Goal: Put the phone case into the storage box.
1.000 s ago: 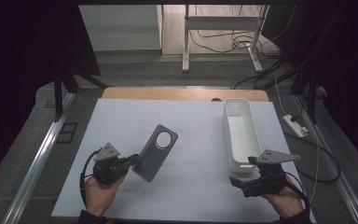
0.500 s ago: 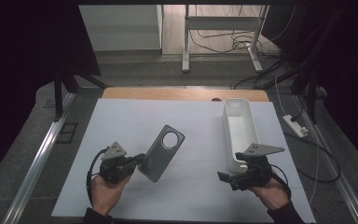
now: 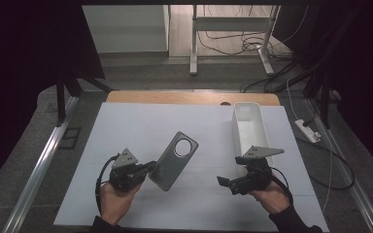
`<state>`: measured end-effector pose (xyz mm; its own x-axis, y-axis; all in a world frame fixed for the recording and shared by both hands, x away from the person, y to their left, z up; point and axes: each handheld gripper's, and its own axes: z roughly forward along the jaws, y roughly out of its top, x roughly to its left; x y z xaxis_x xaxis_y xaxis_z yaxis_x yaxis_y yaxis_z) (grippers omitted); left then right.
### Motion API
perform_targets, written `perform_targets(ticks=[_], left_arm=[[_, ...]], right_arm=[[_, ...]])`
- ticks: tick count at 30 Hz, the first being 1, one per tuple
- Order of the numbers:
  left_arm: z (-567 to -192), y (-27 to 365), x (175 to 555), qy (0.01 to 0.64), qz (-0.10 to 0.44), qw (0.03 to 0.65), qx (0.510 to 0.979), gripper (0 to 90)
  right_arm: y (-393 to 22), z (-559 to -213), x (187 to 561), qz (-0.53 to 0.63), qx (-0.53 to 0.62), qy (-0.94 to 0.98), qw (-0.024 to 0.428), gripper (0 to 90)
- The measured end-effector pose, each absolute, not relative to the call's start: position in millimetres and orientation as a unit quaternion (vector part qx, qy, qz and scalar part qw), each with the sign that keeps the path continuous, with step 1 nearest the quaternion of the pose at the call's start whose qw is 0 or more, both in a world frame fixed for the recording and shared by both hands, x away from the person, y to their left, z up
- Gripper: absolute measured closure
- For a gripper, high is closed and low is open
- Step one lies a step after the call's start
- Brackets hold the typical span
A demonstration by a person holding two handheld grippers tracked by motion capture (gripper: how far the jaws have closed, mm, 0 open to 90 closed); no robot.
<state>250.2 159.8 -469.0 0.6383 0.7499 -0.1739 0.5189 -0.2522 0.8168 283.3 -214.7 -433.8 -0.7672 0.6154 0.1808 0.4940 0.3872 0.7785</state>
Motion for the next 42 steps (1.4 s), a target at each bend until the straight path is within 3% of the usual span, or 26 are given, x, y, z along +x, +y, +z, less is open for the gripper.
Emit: perform_targets(ticks=[42], left_arm=[[-470.0, 133.3, 244.4, 0.382, 0.121, 0.467, 0.788, 88.9]], right_arm=[[-134.8, -442.9, 300.5, 0.454, 0.298, 0.84, 0.007, 0.0]])
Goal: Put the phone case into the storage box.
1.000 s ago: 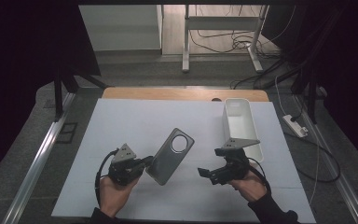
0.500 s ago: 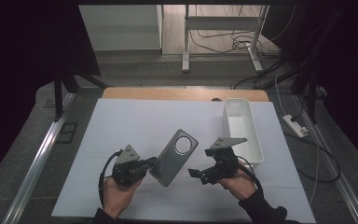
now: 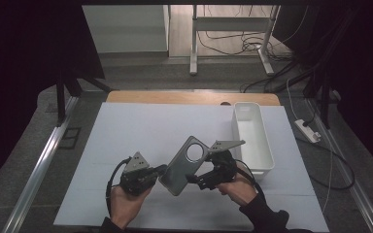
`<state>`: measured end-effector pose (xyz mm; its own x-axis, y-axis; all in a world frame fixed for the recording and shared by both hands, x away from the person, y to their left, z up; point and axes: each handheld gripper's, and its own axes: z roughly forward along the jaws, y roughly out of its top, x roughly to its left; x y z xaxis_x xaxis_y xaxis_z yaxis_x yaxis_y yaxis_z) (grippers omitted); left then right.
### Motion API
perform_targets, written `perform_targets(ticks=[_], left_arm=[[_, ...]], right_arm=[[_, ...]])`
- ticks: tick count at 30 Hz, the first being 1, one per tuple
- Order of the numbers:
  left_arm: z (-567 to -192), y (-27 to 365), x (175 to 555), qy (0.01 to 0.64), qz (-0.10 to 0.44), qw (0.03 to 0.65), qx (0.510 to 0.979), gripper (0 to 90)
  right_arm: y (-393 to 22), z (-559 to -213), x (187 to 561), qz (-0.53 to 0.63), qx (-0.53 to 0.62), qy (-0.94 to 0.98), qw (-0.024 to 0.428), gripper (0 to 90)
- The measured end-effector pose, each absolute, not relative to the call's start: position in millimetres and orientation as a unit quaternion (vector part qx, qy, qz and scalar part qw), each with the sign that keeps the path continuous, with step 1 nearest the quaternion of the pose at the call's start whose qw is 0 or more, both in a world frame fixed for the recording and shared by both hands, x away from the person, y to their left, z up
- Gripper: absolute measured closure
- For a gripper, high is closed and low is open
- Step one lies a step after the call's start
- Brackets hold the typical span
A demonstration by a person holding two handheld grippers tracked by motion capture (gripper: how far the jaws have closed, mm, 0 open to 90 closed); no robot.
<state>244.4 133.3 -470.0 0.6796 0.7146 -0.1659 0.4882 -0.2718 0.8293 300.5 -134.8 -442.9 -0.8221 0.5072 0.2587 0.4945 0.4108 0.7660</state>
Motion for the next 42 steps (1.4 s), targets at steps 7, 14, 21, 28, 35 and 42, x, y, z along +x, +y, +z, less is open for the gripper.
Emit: perform_targets(ticks=[7, 14, 21, 28, 35, 42], left_arm=[[-469.1, 130.1, 242.9, 0.377, 0.121, 0.47, 0.789, 88.9], [-467.6, 129.7, 241.1, 0.373, 0.121, 0.472, 0.789, 88.9], [-467.3, 128.5, 239.6, 0.37, 0.121, 0.473, 0.791, 88.9], [-467.4, 128.2, 238.0, 0.365, 0.124, 0.476, 0.791, 88.9], [-469.0, 129.8, 238.0, 0.36, 0.124, 0.479, 0.791, 88.7], [-470.0, 130.8, 239.1, 0.358, 0.12, 0.477, 0.794, 88.6]], right_arm=[[-128.7, -444.1, 303.2, 0.453, 0.304, 0.838, -0.002, 0.0], [-121.8, -446.5, 302.8, 0.425, 0.314, 0.849, 0.007, 1.4], [-120.8, -445.7, 303.4, 0.44, 0.329, 0.835, -0.021, 7.4], [-124.9, -445.2, 306.0, 0.448, 0.331, 0.828, -0.056, 43.1], [-129.0, -445.5, 309.5, 0.466, 0.335, 0.813, -0.104, 61.9], [-129.9, -446.8, 310.4, 0.472, 0.339, 0.804, -0.122, 68.9]])
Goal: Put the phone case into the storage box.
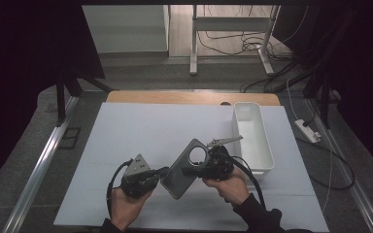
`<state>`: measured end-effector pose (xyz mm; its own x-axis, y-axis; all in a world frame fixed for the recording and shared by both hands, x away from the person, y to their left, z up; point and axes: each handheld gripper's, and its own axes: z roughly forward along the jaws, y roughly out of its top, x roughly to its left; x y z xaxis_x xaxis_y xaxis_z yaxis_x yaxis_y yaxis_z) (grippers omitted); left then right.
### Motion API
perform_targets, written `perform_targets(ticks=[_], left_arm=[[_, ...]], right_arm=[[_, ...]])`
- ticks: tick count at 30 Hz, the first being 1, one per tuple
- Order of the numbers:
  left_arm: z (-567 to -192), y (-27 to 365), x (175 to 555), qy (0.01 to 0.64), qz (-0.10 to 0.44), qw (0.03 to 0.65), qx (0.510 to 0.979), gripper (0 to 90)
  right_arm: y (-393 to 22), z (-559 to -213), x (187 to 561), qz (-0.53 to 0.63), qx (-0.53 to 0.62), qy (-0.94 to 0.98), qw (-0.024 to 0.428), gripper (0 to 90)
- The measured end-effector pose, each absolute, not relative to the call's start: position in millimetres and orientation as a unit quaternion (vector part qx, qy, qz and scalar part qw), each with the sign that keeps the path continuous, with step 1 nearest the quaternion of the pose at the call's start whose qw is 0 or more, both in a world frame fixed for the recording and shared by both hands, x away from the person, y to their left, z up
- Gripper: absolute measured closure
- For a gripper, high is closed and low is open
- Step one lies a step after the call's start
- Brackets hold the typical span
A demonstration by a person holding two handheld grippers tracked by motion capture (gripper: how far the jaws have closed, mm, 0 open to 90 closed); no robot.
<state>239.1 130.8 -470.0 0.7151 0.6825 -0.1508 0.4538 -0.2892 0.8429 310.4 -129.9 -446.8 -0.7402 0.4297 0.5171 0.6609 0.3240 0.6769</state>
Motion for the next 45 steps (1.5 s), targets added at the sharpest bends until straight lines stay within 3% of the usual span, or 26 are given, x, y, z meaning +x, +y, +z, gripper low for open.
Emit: perform_targets(ticks=[8, 17, 25, 27, 31, 38, 45], left_arm=[[-472.0, 132.0, 241.2, 0.354, 0.107, 0.472, 0.8, 88.4], [-473.6, 126.5, 241.5, 0.339, 0.098, 0.462, 0.814, 84.7], [-474.1, 131.9, 245.1, 0.344, 0.09, 0.467, 0.809, 46.8], [-476.5, 135.4, 248.6, 0.34, 0.065, 0.475, 0.809, 34.7], [-482.6, 143.1, 255.2, 0.347, 0.019, 0.484, 0.803, 21.4], [-485.8, 145.0, 257.3, 0.335, -0.01, 0.48, 0.811, 7.2], [-491.0, 141.5, 258.3, 0.314, -0.026, 0.486, 0.815, 2.6]], right_arm=[[-131.3, -450.6, 313.3, -0.472, -0.355, -0.793, 0.147, 72.5], [-135.6, -452.2, 315.1, -0.482, -0.379, -0.77, 0.176, 85.2], [-136.6, -448.0, 311.7, -0.484, -0.363, -0.781, 0.159, 85.4], [-137.6, -447.0, 311.2, -0.483, -0.353, -0.787, 0.151, 85.4], [-138.0, -444.1, 308.7, -0.483, -0.328, -0.8, 0.137, 85.2], [-138.4, -439.3, 304.4, -0.473, -0.295, -0.823, 0.112, 85.1], [-137.2, -437.3, 300.2, -0.46, -0.259, -0.844, 0.096, 85.0]])
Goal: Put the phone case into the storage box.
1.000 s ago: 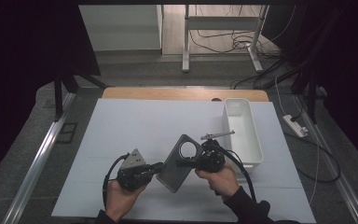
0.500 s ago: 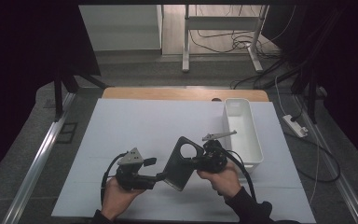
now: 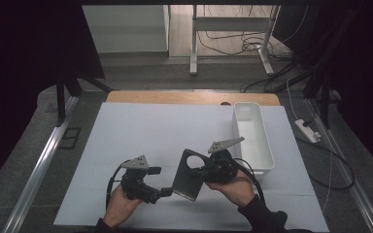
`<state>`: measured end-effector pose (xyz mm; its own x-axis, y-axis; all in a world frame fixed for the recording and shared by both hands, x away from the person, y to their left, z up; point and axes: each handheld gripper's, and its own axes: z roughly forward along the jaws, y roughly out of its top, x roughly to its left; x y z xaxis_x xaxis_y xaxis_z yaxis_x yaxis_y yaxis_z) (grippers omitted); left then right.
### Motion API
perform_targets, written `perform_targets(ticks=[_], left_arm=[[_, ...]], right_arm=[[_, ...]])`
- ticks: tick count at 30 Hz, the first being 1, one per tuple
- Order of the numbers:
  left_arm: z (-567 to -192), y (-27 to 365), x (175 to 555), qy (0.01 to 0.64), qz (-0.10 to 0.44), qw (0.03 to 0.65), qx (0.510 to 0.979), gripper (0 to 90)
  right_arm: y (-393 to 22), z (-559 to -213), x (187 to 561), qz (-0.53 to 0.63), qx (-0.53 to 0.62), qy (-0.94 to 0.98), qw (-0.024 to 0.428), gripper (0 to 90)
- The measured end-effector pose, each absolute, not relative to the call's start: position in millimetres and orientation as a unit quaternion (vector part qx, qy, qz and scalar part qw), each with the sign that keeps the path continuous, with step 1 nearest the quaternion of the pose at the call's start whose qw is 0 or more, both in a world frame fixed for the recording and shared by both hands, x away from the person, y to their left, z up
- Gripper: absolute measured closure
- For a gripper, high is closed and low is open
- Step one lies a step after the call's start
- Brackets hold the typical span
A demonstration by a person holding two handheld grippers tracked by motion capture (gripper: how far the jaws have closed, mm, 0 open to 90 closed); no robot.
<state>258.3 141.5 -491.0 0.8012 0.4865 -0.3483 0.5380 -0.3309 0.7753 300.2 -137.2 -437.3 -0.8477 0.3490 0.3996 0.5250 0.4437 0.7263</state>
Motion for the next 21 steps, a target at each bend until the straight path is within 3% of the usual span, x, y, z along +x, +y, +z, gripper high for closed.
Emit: perform_targets(ticks=[21], left_arm=[[-497.1, 119.4, 259.9, 0.272, -0.038, 0.483, 0.831, 0.0]], right_arm=[[-134.7, -437.8, 299.1, -0.467, -0.215, -0.851, 0.107, 85.1]])
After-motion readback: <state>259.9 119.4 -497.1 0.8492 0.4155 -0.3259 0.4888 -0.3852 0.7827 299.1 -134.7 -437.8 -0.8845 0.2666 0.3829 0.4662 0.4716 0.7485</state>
